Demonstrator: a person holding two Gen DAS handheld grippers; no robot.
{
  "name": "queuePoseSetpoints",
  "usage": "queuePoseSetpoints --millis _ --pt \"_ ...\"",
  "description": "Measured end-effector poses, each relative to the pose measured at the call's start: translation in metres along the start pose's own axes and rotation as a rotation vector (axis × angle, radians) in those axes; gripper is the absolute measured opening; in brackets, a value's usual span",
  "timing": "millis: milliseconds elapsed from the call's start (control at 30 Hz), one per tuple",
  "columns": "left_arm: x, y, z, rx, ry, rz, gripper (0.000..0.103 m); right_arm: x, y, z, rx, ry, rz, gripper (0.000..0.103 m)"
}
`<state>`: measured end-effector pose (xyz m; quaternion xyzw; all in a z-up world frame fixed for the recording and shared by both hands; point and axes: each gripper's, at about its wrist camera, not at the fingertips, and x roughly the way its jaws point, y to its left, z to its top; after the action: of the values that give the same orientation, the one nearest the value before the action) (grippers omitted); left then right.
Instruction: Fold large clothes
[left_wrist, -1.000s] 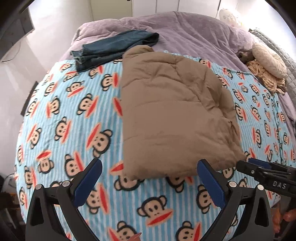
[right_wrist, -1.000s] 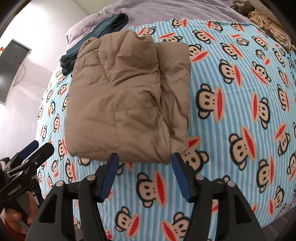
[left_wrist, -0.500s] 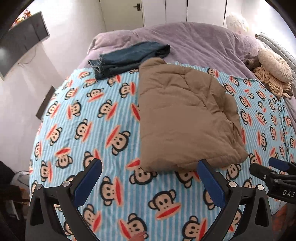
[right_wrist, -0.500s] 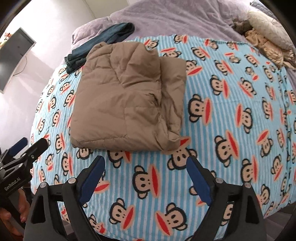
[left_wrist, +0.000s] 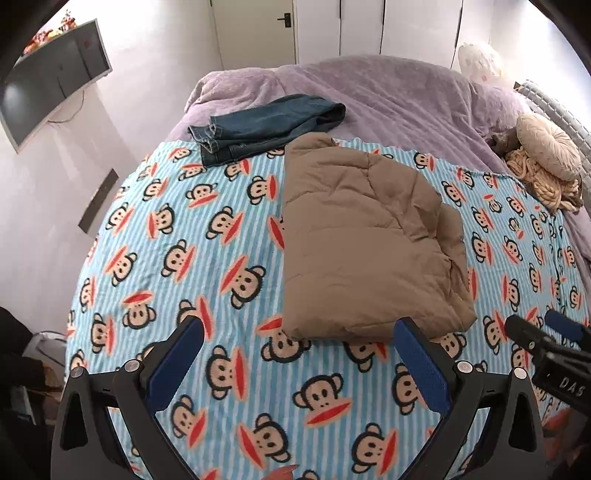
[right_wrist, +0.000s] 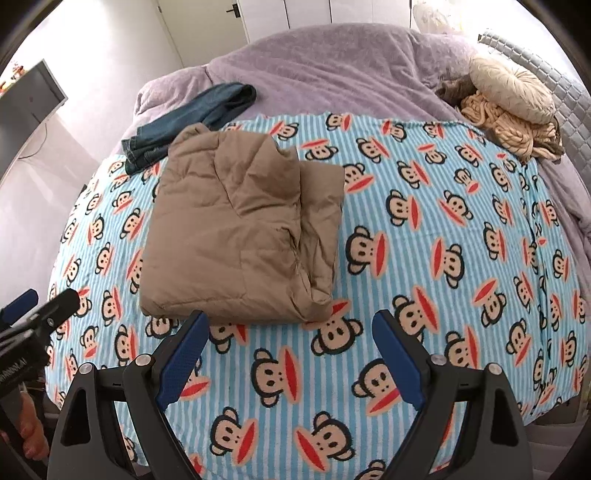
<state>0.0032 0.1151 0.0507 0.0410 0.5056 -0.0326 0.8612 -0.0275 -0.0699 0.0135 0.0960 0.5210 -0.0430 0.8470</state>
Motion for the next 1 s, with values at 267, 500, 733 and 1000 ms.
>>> queuePoseSetpoints --millis 267,500,733,1000 --pt "-0.019 0.001 0.001 -0.022 -0.025 -0.011 0.103 -0.027 0.011 0.009 -0.023 -0.073 -0.018 0.092" --pt "-0.023 0.002 0.002 -0.019 -0.026 0.011 0.103 -0.034 0.015 0.011 -0.024 -0.09 -0.018 0.092" --pt "-0.023 0.004 0.003 -0.026 -0.023 0.023 0.103 -0.039 0.016 0.014 -0.029 -0.114 -0.03 0.092" --pt "-0.022 0.003 0.003 -0.028 -0.02 0.023 0.103 -0.039 0.017 0.014 -0.026 -0.112 -0.03 0.092"
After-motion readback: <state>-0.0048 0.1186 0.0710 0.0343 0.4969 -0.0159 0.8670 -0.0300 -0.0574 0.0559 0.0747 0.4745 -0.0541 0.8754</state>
